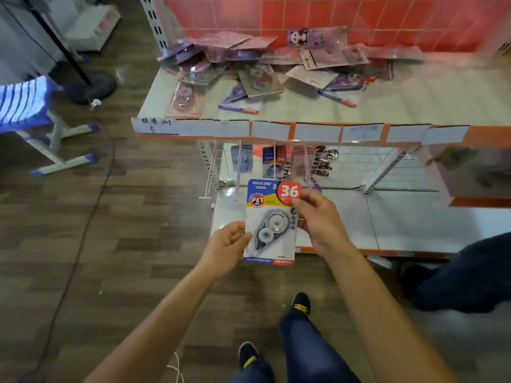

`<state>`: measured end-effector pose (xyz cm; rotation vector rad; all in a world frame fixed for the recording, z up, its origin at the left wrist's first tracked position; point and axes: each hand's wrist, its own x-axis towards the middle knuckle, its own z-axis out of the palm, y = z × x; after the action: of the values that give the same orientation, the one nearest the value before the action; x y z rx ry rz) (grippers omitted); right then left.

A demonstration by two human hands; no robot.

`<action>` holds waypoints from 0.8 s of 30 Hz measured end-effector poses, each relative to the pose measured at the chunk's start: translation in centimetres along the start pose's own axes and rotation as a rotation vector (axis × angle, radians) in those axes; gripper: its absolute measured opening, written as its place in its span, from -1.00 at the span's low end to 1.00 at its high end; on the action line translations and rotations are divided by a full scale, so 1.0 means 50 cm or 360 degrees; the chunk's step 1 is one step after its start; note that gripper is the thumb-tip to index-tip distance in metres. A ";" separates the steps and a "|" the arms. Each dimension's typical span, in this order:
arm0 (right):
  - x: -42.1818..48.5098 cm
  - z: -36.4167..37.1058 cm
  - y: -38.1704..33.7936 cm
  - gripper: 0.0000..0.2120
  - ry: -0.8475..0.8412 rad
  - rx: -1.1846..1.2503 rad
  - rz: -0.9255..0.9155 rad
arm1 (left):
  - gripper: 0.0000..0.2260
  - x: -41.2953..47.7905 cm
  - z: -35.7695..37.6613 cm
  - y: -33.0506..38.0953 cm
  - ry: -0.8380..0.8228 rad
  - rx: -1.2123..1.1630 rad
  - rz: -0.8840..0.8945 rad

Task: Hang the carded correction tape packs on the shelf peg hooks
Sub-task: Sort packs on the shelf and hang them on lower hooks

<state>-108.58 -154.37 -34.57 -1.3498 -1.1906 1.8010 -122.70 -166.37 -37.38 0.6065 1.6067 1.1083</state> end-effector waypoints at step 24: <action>0.431 -0.053 0.493 -0.89 0.0044 -0.0170 -0.0195 | -0.87 0.482 0.031 -0.488 0.0006 0.0422 0.0332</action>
<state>-111.47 -145.80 -66.14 -1.3262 -1.3411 1.6487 -125.63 -156.84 -70.21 0.9651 1.7374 1.0526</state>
